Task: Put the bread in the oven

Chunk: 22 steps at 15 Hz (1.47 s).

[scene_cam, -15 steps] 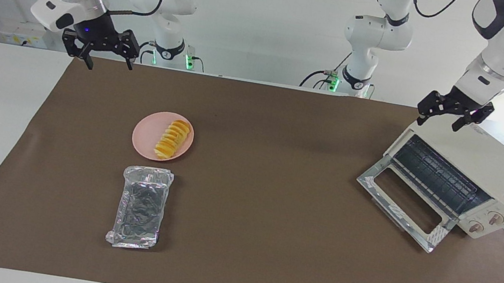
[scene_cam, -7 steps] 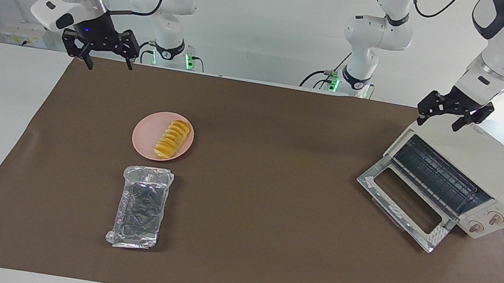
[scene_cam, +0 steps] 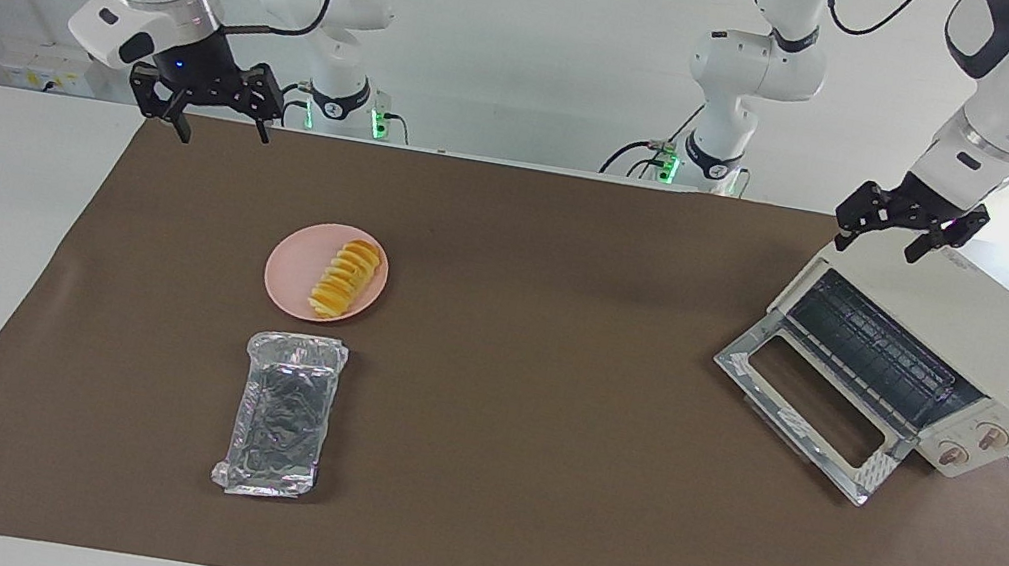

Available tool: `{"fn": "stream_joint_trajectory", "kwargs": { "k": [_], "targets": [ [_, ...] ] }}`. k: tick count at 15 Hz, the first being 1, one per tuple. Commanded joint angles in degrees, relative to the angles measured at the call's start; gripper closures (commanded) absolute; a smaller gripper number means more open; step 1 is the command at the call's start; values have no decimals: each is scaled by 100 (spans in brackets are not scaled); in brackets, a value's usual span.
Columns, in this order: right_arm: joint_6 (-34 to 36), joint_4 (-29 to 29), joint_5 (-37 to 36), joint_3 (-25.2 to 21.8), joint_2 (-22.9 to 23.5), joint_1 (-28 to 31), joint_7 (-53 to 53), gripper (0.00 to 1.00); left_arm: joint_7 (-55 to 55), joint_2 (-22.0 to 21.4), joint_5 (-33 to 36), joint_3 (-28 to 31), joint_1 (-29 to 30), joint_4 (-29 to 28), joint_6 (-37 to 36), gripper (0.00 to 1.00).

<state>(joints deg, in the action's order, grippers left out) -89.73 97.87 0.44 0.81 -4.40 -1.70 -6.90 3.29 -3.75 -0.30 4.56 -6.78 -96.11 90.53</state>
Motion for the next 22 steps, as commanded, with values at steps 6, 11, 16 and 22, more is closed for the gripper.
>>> {"fn": "stream_joint_trajectory", "kwargs": {
  "k": [6,11,16,22],
  "targets": [
    [-1834,2156,-35,112,-327,-620,1357,0,75,23,-75,54,-34,66,-88,0],
    [-3417,2886,-35,112,166,-621,1445,0,75,32,-75,54,-34,66,-88,0],
    [-4622,3308,-35,121,571,-779,1771,0,75,23,-75,54,-34,66,-88,0],
    [-4984,3326,-26,121,966,-822,2025,0,75,32,-75,54,-25,66,-88,0]
  ]
}}
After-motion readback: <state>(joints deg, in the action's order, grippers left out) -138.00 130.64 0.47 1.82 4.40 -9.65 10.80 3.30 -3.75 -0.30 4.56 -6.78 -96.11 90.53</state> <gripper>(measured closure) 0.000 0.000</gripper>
